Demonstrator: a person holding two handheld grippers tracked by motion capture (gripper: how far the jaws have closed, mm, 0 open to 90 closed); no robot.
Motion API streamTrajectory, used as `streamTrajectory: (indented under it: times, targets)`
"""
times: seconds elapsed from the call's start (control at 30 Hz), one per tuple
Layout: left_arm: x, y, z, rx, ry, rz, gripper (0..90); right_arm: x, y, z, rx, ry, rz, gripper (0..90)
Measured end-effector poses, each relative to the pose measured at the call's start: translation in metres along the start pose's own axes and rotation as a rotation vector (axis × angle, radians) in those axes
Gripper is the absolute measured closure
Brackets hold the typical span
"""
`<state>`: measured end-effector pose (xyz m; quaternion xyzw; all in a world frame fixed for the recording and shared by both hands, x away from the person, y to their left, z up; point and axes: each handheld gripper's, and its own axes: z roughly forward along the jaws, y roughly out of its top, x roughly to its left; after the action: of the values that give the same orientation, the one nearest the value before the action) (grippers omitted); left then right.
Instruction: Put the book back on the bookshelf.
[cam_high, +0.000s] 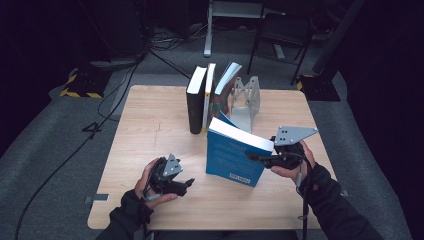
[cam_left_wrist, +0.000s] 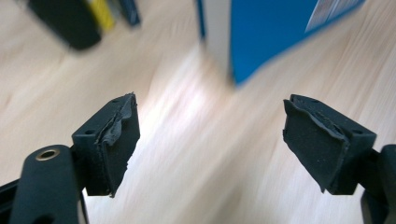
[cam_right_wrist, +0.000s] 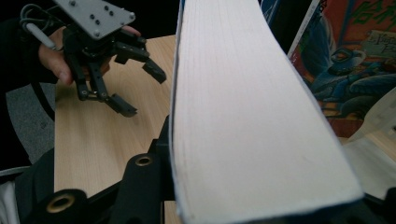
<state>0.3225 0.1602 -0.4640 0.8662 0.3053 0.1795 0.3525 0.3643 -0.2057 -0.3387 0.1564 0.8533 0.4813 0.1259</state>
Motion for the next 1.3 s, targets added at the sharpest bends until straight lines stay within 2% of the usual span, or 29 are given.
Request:
streamTrajectory:
  times: [0.03,0.07,0.13,0.3,0.53,0.57,0.6,0.77,0.8,1.0,1.3]
  targets:
    - [0.001,-0.004,-0.002,0.005,0.007,-0.010,18.4,0.000,0.001,-0.001,0.009,-0.005,0.001,60.7]
    - [0.002,-0.010,-0.004,0.017,0.030,-0.037,18.3,0.000,0.002,-0.003,0.011,-0.009,0.003,60.7]
    - [0.004,-0.016,-0.006,0.068,0.078,-0.067,18.2,0.000,0.003,-0.006,0.016,-0.022,-0.001,60.8]
    - [0.007,-0.030,-0.011,0.066,0.057,-0.099,18.2,-0.002,0.002,-0.012,0.022,-0.038,0.000,60.8]
    - [0.012,-0.042,-0.002,0.120,0.037,-0.119,18.0,-0.009,0.000,-0.025,0.012,-0.085,0.029,60.8]
    - [0.013,-0.043,0.000,0.139,0.042,-0.112,18.0,-0.011,0.000,-0.027,0.015,-0.095,0.029,60.8]
    - [0.013,-0.044,0.002,0.130,0.036,-0.128,17.9,-0.012,0.000,-0.029,0.010,-0.106,0.039,60.8]
    - [0.014,-0.046,0.004,0.116,0.018,-0.155,16.9,-0.020,0.002,-0.039,0.018,-0.159,0.059,60.8]
    - [0.014,-0.047,0.005,0.105,0.008,-0.176,16.2,-0.022,0.003,-0.040,0.023,-0.172,0.059,60.8]
    - [0.014,-0.048,0.006,0.092,0.017,-0.172,14.8,-0.031,0.009,-0.046,0.044,-0.244,0.071,60.9]
    - [0.015,-0.048,0.008,0.075,0.013,-0.169,14.6,-0.044,0.020,-0.049,0.045,-0.306,0.092,60.9]
